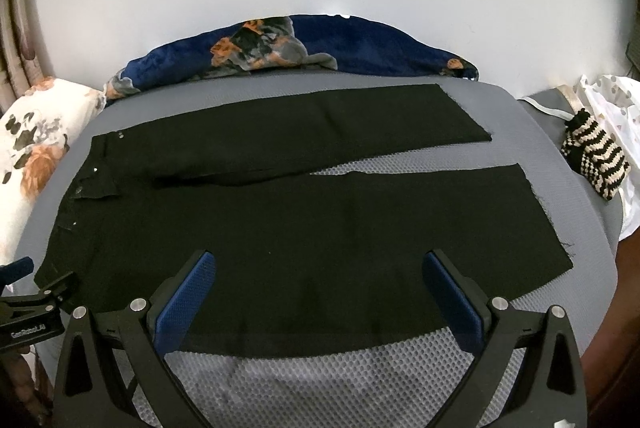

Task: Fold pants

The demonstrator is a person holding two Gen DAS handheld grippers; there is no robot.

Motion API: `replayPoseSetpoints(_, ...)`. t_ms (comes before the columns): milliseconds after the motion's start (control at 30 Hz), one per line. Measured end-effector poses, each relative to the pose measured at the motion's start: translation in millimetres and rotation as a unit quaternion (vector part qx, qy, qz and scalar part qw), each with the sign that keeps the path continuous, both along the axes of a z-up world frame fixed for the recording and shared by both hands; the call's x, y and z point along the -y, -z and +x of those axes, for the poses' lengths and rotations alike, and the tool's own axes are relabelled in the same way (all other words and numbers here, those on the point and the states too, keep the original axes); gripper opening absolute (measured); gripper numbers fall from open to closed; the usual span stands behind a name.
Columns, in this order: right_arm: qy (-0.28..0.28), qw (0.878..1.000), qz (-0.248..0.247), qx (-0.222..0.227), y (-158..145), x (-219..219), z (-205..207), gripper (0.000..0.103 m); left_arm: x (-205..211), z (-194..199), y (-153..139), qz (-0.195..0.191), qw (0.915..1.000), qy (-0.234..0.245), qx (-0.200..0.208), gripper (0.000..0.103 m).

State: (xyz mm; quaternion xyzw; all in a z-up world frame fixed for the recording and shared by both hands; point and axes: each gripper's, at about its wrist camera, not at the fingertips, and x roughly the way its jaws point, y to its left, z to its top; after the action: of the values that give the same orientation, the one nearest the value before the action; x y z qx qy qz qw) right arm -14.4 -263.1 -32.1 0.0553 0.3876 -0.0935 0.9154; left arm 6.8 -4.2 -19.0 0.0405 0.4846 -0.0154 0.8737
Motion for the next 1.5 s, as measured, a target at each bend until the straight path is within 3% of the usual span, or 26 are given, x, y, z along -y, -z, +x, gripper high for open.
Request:
replayPoseSetpoints(300, 0.015, 1.000, 0.003, 0.007, -6, 3, 12, 0.103, -7, 24, -6, -0.003, 1.0000, -0.005, 0.002, 0.102)
replayPoseSetpoints(600, -0.016, 0.999, 0.015, 0.027, -18, 0, 44, 0.103, -33, 62, -14, -0.013, 0.9997, -0.014, 0.018, 0.102)
replayPoseSetpoints(933, -0.073, 0.996, 0.051, 0.028, -19, -16, 121, 0.103, -108, 133, -22, -0.085, 0.9954, -0.019, 0.040, 0.102)
replayPoseSetpoints(1100, -0.109, 0.990, 0.087, 0.024, -18, -21, 166, 0.103, -152, 178, -12, -0.154, 0.9871, -0.035, 0.028, 0.087)
replayPoseSetpoints(1267, -0.102, 0.990, 0.094, 0.007, -10, -21, 205, 0.103, -178, 219, 9, -0.195, 0.9801, -0.033, 0.009, 0.067)
replayPoseSetpoints(1500, -0.094, 0.990, 0.101, -0.032, 17, -27, 237, 0.103, -203, 267, 50, -0.268, 0.9624, -0.030, -0.034, 0.062)
